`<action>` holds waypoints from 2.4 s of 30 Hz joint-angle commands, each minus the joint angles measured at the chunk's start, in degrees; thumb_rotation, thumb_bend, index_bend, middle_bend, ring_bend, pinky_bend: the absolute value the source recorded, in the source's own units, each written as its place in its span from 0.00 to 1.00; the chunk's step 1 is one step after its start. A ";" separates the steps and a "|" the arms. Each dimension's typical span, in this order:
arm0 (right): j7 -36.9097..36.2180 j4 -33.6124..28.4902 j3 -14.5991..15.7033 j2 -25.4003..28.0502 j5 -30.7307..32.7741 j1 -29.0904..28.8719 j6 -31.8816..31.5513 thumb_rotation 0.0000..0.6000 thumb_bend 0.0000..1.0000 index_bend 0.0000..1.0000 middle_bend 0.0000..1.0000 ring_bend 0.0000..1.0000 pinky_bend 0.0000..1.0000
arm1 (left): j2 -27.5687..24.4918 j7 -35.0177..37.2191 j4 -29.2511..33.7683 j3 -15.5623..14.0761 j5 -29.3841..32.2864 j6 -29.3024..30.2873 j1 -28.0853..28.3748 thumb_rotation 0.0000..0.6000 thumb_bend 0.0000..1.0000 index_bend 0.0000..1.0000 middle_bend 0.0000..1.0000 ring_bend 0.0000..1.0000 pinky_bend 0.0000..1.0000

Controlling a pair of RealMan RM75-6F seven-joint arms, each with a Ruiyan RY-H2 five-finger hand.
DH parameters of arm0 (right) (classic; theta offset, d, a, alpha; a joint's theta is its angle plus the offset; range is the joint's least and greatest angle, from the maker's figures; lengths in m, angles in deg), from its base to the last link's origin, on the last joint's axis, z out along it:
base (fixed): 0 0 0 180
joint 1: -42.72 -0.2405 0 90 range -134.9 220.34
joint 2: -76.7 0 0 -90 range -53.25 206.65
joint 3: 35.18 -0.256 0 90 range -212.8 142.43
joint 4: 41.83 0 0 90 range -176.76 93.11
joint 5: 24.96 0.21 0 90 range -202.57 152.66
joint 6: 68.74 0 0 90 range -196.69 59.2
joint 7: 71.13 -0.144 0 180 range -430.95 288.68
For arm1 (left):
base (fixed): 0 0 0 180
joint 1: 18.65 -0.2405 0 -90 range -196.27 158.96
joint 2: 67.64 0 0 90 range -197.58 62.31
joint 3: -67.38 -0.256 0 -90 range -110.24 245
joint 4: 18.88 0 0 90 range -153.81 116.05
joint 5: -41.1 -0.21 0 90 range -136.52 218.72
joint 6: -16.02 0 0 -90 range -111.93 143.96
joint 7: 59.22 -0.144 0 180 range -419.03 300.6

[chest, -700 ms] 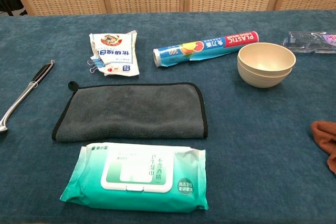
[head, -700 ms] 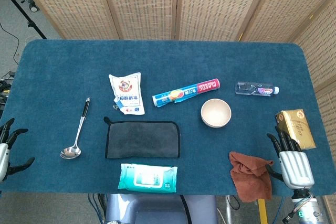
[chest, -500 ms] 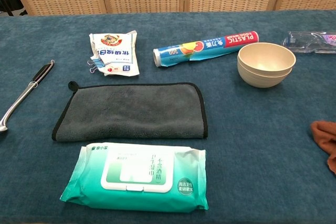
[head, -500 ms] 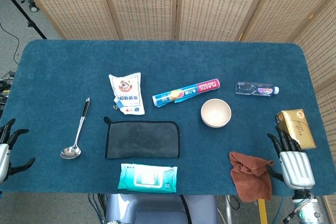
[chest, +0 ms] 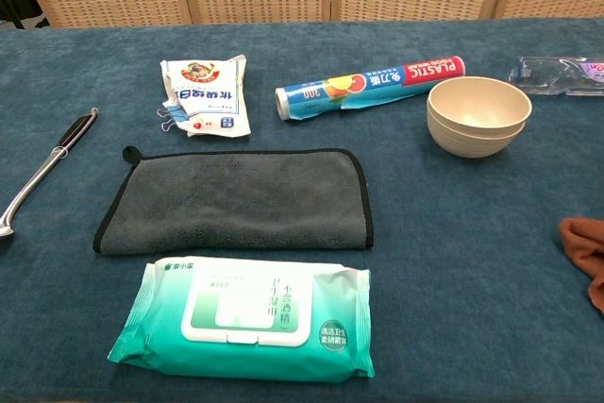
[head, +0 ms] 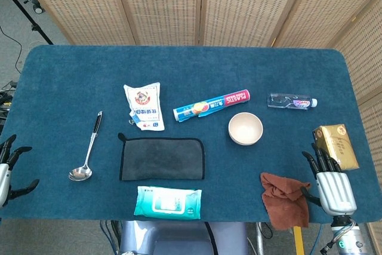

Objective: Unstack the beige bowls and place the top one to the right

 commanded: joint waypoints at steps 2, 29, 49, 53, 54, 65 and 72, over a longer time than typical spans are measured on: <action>-0.07 -0.05 0.05 0.15 -0.06 0.10 -0.14 1.00 0.26 0.13 0.00 0.00 0.16 | 0.06 -0.15 -0.05 0.07 0.00 0.05 0.04 1.00 0.18 0.26 0.00 0.00 0.05; -3.44 4.73 -2.94 -1.73 4.34 -2.55 3.52 1.00 0.26 0.15 0.00 0.00 0.16 | 0.18 -0.40 0.10 0.30 0.36 0.18 0.08 1.00 0.18 0.26 0.00 0.00 0.05; -0.14 14.45 -8.97 -8.89 9.61 -13.60 13.89 1.00 0.26 0.27 0.01 0.00 0.16 | -0.20 0.45 0.16 0.56 0.57 0.40 -0.05 1.00 0.18 0.26 0.00 0.00 0.05; 0.27 15.68 -9.80 -10.68 10.74 -15.35 15.17 1.00 0.26 0.27 0.01 0.00 0.16 | -0.25 0.55 0.20 0.52 0.52 0.29 -0.02 1.00 0.18 0.26 0.00 0.00 0.05; 0.21 16.04 -10.10 -11.25 10.99 -15.90 15.49 1.00 0.26 0.27 0.01 0.00 0.16 | -0.27 0.58 0.21 0.51 0.49 0.31 -0.03 1.00 0.18 0.26 0.00 0.00 0.05; 0.82 18.73 -11.14 -15.89 12.19 -19.95 17.76 1.00 0.26 0.29 0.01 0.00 0.16 | -0.61 1.30 0.37 0.64 0.26 0.72 -0.21 1.00 0.18 0.26 0.00 0.00 0.05; 0.99 20.18 -11.26 -17.51 13.35 -21.49 18.40 1.00 0.26 0.32 0.01 0.00 0.16 | -0.71 1.42 0.46 0.60 0.12 0.73 -0.24 1.00 0.18 0.26 0.00 0.00 0.05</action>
